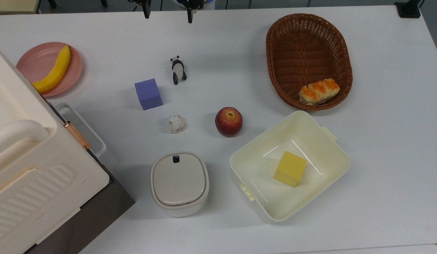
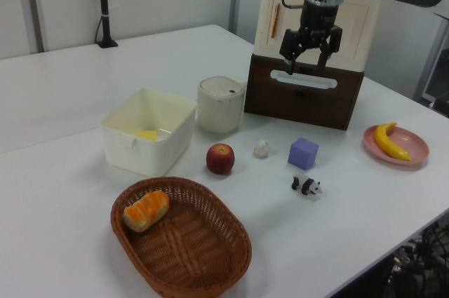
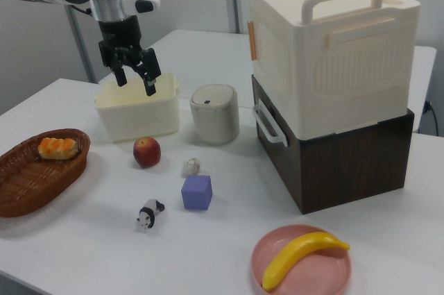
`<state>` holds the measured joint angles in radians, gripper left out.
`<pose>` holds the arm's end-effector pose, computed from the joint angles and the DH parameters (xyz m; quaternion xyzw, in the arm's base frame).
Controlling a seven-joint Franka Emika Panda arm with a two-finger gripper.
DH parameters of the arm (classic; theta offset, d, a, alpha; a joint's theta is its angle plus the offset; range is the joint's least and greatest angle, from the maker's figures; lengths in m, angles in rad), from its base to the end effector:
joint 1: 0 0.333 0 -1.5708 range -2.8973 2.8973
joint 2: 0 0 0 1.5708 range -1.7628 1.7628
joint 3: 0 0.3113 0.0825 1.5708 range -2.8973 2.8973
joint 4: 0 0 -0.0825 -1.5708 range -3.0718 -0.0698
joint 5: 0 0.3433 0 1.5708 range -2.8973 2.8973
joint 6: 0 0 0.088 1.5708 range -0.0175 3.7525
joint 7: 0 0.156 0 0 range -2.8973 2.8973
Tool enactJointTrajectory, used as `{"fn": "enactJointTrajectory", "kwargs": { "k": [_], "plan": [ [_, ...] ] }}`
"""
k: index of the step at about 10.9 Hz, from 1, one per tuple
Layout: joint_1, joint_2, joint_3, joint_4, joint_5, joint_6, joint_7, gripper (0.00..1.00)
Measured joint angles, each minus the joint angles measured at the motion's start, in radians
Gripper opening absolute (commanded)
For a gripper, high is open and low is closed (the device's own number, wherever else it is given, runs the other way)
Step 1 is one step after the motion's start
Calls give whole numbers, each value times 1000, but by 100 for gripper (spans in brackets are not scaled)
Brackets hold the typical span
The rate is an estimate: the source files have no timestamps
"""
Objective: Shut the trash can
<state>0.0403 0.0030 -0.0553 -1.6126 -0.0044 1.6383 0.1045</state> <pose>0.5215 -0.0084 0.5571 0.9982 -0.0596 0.0114 0.0018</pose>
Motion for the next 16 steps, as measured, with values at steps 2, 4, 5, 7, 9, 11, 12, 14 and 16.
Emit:
{"fn": "enactJointTrajectory", "kwargs": {
  "k": [2, 4, 5, 7, 9, 11, 12, 14, 16],
  "plan": [
    [0, 0, -3, 1, 8, -9, -28, 100],
    [-13, 0, -11, 2, 32, -15, -55, 100],
    [-17, 0, -12, 2, 34, -15, -56, 100],
    [-16, 0, -11, 2, 35, -15, -56, 100],
    [-14, 0, -10, 3, 35, -15, -56, 100],
    [-13, 0, -10, 4, 35, -15, -56, 100],
    [-13, 0, -10, 4, 35, -15, -56, 100],
    [-13, 0, -10, 4, 35, -15, -56, 100],
    [-13, 0, -10, 4, 35, -16, -56, 100]
  ]
}}
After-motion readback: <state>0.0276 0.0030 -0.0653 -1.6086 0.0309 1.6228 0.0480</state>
